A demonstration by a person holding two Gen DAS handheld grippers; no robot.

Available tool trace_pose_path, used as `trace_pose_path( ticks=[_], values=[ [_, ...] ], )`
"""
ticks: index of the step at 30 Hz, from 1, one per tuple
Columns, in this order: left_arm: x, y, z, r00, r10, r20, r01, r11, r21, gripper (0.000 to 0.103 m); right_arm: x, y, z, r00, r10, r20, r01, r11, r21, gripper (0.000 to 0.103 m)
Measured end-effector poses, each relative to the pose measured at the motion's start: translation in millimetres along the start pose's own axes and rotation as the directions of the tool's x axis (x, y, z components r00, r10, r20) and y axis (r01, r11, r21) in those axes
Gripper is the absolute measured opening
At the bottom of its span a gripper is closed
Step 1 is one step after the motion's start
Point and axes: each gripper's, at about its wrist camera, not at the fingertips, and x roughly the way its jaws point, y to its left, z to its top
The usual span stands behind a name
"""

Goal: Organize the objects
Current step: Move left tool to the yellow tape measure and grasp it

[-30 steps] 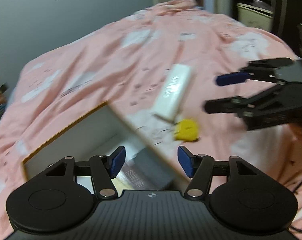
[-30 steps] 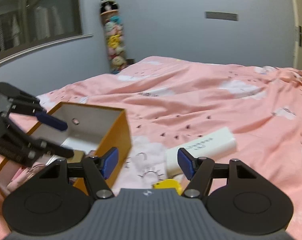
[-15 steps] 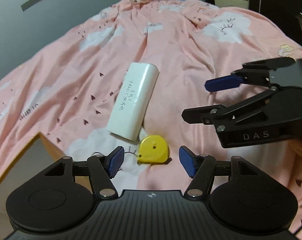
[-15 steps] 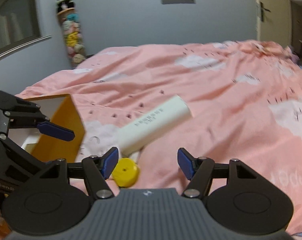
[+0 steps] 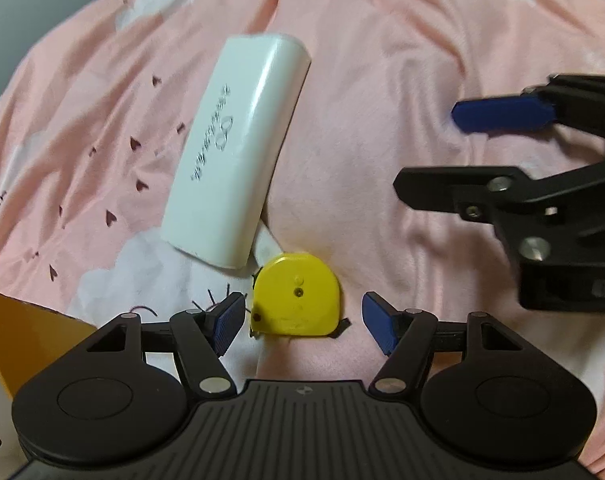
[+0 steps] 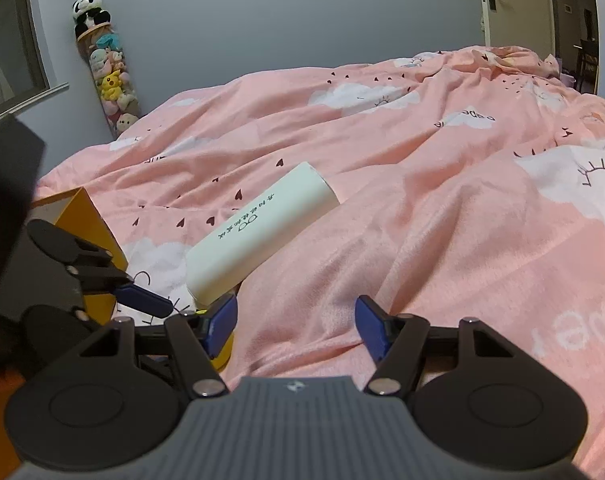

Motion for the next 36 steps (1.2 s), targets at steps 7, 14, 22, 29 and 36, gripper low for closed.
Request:
trace_pose_path(
  ticks=[7, 14, 22, 29, 36],
  values=[
    [12.3, 9.7, 5.1, 0.997, -0.032, -0.065, 0.030, 0.999, -0.039, 0.080, 9.0, -1.4, 1.1, 1.000, 0.008, -0.022, -0.008, 1.000, 0.002, 0.073],
    [22.1, 15.6, 4.9, 0.994, -0.039, -0.105, 0.034, 0.998, -0.048, 0.080, 12.5, -6.3, 1.9, 1.000, 0.012, -0.027, -0.011, 0.999, 0.032, 0.073],
    [27.2, 29.7, 0.1, 0.988, -0.077, -0.137, 0.063, 0.992, -0.106, 0.080, 14.0, -8.1, 2.6, 0.999, 0.015, -0.033, -0.013, 0.999, 0.049, 0.073],
    [25.7, 31.7, -5.0, 0.987, -0.079, -0.140, 0.066, 0.993, -0.097, 0.075, 14.4, -8.4, 2.1, 0.999, 0.016, -0.036, -0.014, 0.998, 0.055, 0.073],
    [16.3, 31.4, -14.6, 0.991, -0.063, -0.115, 0.054, 0.996, -0.075, 0.063, 15.1, -9.5, 2.2, 0.999, 0.020, -0.037, -0.018, 0.998, 0.061, 0.073]
  ],
)
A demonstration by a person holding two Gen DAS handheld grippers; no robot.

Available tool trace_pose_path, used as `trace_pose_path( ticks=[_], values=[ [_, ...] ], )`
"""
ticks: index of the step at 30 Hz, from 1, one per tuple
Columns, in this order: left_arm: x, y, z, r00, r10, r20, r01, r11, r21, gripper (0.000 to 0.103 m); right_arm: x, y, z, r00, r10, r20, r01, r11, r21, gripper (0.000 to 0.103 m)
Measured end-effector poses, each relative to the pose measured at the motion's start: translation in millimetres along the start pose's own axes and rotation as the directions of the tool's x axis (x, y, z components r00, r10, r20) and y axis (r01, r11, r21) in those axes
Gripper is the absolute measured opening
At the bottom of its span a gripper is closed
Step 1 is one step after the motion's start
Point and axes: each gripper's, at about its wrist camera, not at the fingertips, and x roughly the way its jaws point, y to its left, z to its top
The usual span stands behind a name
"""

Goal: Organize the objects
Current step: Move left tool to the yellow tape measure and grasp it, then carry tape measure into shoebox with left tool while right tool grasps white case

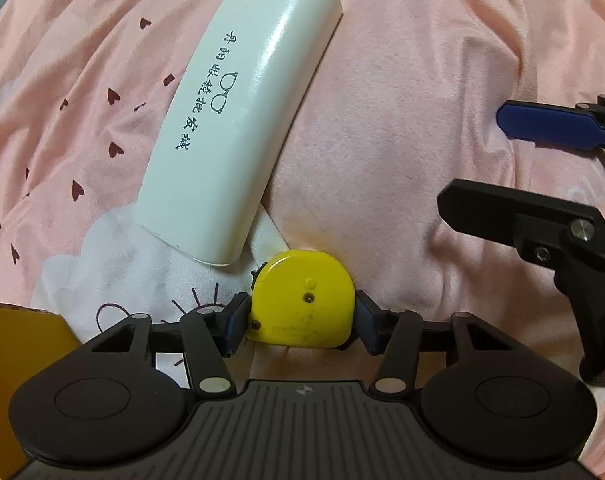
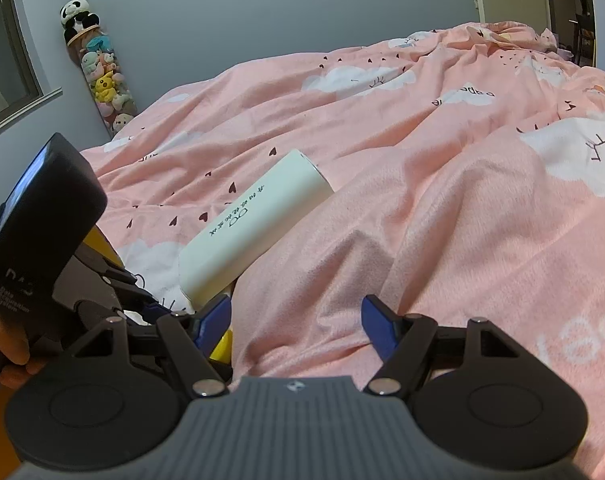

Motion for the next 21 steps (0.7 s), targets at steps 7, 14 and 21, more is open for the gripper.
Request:
trace_pose_path(
  ticks=[7, 14, 21],
  values=[
    [-26.0, 12.3, -20.0, 0.997, -0.009, 0.074, 0.016, 0.996, -0.091, 0.063, -3.4, -1.6, -0.8, 1.000, 0.001, 0.008, -0.001, 1.000, 0.014, 0.067],
    [-87.7, 38.3, -57.2, 0.972, -0.032, 0.234, 0.082, 0.975, -0.206, 0.062, -15.2, 7.7, 1.2, 1.000, 0.017, 0.020, -0.016, 0.999, -0.032, 0.055],
    [-129.2, 35.5, -25.9, 0.941, -0.003, 0.340, 0.092, 0.965, -0.247, 0.062, -26.8, 53.6, 18.5, 0.999, 0.051, -0.011, -0.052, 0.936, -0.348, 0.055]
  ],
)
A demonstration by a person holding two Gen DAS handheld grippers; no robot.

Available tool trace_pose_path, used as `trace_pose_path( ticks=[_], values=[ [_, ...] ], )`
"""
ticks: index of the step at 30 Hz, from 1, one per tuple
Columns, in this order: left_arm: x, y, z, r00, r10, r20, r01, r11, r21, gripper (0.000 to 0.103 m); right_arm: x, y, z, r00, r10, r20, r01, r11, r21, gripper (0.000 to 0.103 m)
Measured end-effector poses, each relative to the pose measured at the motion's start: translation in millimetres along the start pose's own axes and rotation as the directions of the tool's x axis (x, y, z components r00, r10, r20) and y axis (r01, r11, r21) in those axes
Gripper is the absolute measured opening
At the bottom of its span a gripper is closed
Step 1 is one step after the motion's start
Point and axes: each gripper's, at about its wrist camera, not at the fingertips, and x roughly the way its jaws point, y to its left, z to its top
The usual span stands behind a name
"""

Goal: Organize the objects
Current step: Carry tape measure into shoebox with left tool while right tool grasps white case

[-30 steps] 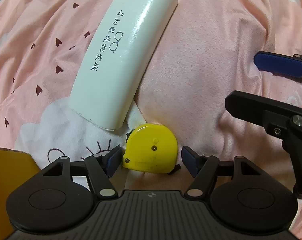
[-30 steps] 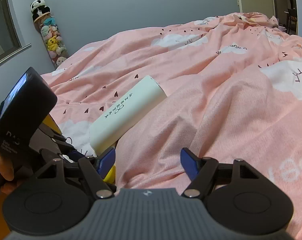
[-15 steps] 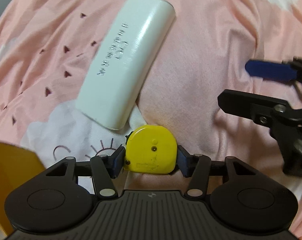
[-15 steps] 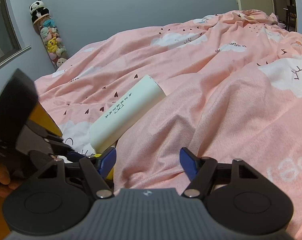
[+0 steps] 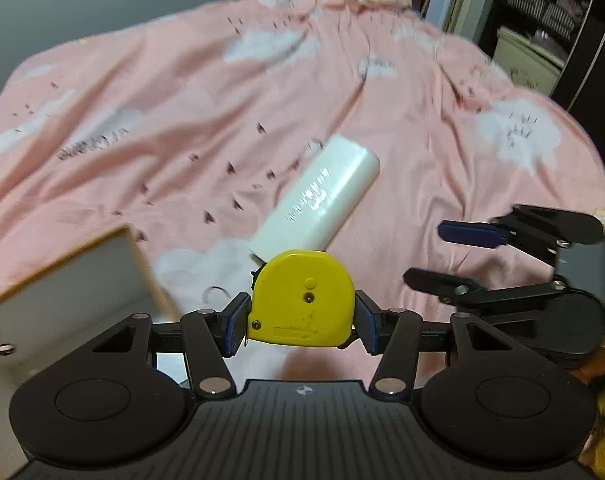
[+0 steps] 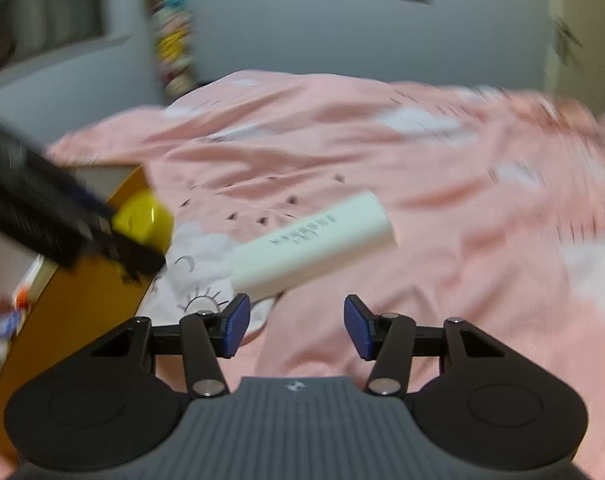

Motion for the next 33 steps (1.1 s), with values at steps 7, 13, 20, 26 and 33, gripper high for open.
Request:
trace_pose_path(
  ticks=[7, 13, 20, 26, 33],
  values=[
    [-37.8, 34.2, -4.5, 1.000, 0.027, 0.010, -0.027, 0.999, -0.025, 0.063, 22.0, 35.8, 29.9, 0.987, 0.024, -0.160, -0.112, 0.816, -0.567, 0.054],
    [-44.6, 67.2, -17.3, 0.994, 0.092, -0.053, -0.092, 0.996, -0.003, 0.063, 65.8, 47.6, 41.5, 0.952, -0.080, -0.296, -0.224, 0.478, -0.849, 0.062],
    [-33.9, 95.4, -28.8, 0.983, 0.119, -0.139, -0.115, 0.993, 0.041, 0.063, 117.3, 44.8, 67.4, 0.899, -0.131, -0.417, -0.367, 0.291, -0.884, 0.080],
    [-22.1, 108.3, -37.1, 0.973, 0.110, -0.203, -0.100, 0.993, 0.058, 0.063, 151.2, 44.1, 80.9, 0.842, -0.170, -0.512, -0.482, 0.188, -0.856, 0.080],
    [-15.6, 122.3, -40.6, 0.968, 0.099, -0.230, -0.089, 0.995, 0.053, 0.063, 182.0, 48.5, 83.7, 0.751, -0.214, -0.624, -0.604, 0.157, -0.781, 0.076]
  ],
)
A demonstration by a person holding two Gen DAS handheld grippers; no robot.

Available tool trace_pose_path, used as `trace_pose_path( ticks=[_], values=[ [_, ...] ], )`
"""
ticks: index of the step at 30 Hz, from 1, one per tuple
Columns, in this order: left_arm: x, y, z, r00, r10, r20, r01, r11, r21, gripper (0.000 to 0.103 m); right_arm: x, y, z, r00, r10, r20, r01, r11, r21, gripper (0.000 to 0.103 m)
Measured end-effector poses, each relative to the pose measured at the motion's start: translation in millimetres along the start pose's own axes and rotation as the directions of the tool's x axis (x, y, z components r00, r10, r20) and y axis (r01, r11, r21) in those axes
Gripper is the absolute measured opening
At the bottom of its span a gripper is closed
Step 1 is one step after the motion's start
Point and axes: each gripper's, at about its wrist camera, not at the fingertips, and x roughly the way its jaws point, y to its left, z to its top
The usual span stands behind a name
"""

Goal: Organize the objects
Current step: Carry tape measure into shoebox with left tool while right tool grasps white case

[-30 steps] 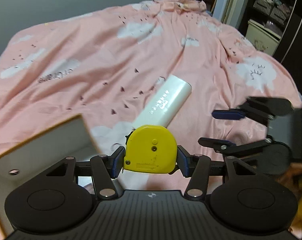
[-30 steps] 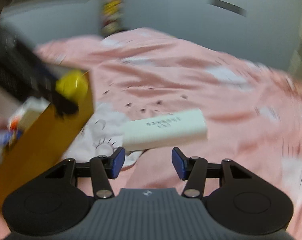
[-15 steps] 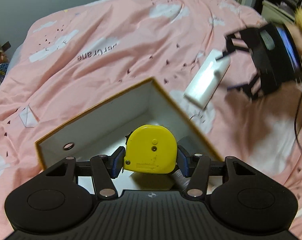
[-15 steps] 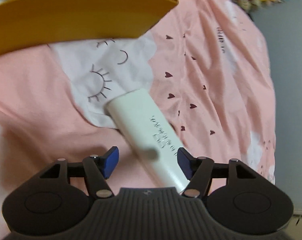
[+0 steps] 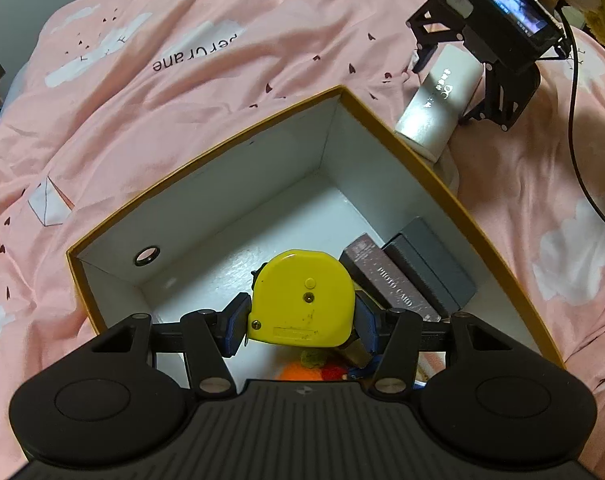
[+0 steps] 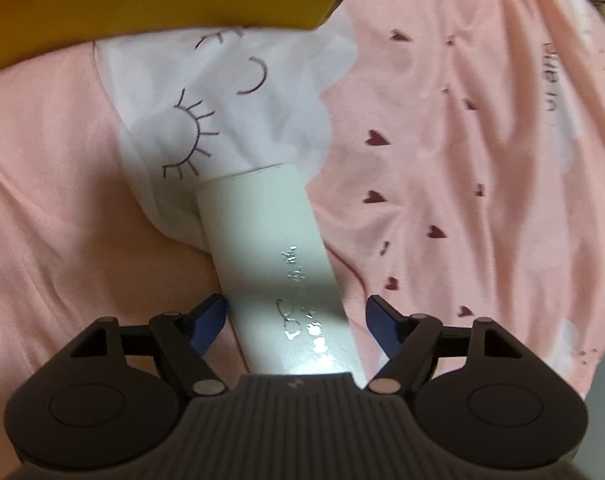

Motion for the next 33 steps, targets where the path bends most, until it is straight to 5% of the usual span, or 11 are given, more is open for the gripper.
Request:
trace_pose_path(
  ticks=[5, 13, 23, 29, 33],
  values=[
    [-1.0, 4.2, -3.2, 1.000, 0.003, -0.012, -0.003, 1.000, 0.011, 0.063, 12.1, -0.6, -0.5, 0.999, 0.041, -0.024, -0.041, 0.999, 0.005, 0.069],
    [-13.2, 1.1, -14.1, 0.998, 0.045, -0.054, -0.037, 0.989, 0.141, 0.063, -2.6, 14.7, -6.5, 0.997, -0.073, 0.005, 0.072, 0.993, 0.098, 0.068],
    [4.0, -29.1, -26.4, 0.967, 0.209, -0.144, -0.121, 0.880, 0.460, 0.063, -49.3, 39.8, -17.6, 0.979, -0.174, 0.103, 0.145, 0.959, 0.244, 0.067],
    [32.6, -32.1, -19.6, 0.951, 0.240, -0.196, -0.083, 0.806, 0.586, 0.063, -75.3, 57.7, -18.5, 0.967, -0.209, 0.147, 0.161, 0.945, 0.285, 0.067],
    [48.8, -26.2, -10.4, 0.947, 0.202, -0.249, -0.024, 0.818, 0.575, 0.063, -91.3, 56.1, -25.5, 0.957, -0.237, 0.164, 0.180, 0.936, 0.302, 0.067]
  ],
)
